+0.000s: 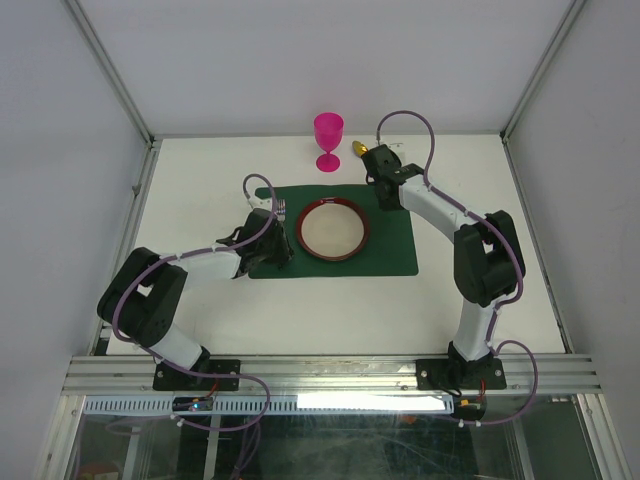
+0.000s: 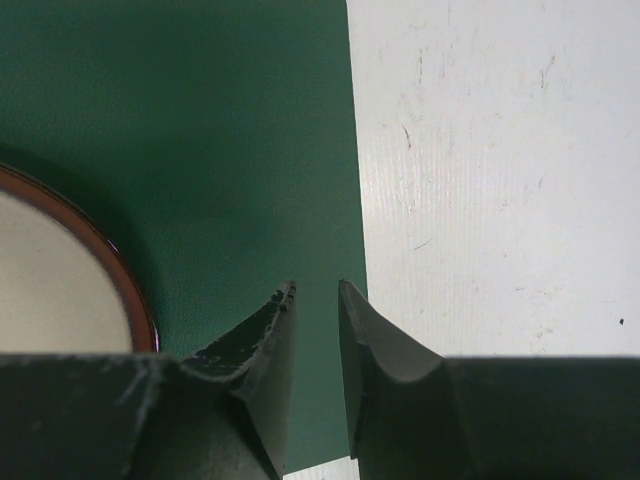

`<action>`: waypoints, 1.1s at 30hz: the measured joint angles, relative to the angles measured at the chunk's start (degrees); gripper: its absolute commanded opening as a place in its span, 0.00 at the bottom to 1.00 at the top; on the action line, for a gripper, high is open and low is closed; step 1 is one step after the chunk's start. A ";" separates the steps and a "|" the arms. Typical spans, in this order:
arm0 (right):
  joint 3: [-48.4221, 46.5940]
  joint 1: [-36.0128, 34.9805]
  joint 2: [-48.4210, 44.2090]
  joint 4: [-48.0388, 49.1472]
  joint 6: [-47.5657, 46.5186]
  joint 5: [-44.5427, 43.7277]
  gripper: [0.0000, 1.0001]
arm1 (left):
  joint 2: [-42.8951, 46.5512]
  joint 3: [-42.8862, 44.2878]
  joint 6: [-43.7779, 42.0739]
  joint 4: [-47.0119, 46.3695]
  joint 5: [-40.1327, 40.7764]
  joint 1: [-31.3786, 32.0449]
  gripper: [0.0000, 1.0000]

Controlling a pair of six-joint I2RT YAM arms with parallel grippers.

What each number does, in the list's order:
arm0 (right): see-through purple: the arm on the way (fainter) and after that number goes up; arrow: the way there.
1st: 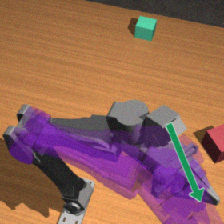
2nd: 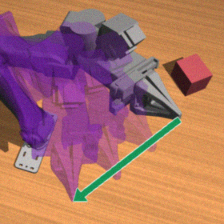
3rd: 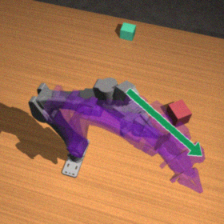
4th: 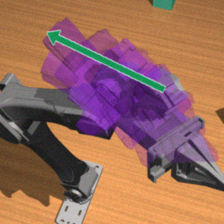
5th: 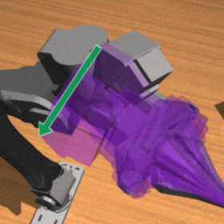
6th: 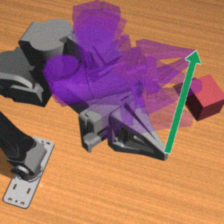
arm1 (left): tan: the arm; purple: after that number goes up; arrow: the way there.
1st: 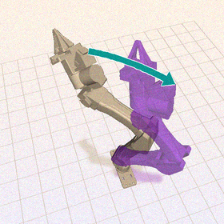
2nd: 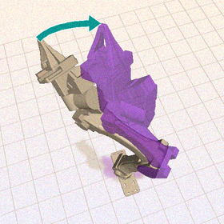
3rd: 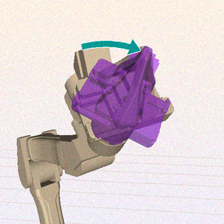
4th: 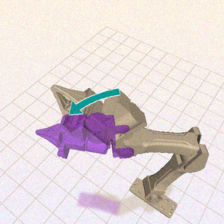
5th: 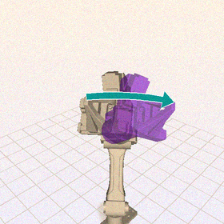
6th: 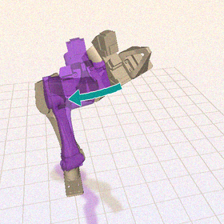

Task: Set the dinner table for one person
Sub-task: Adjust the fork on the napkin.

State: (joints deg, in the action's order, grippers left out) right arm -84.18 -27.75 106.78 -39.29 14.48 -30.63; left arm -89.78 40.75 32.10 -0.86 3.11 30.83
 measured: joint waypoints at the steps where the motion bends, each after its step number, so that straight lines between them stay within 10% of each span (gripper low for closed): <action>1: 0.00 0.00 0.00 0.00 0.00 0.00 0.26 | 0.00 0.00 -0.13 0.42 0.46 0.00 0.25; 20: 0.00 0.00 0.00 0.00 -0.02 0.00 0.26 | 8.31 2.75 -1.31 3.02 1.14 1.14 0.28; 33: 0.00 0.00 -0.26 0.96 -0.98 0.09 0.32 | 20.85 5.73 -6.91 5.16 14.93 1.11 0.90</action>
State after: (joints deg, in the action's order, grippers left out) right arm -84.18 -27.75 106.52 -38.33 13.50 -30.55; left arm -68.93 46.48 25.19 4.29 18.04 31.94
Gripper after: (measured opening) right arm 0.281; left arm 0.814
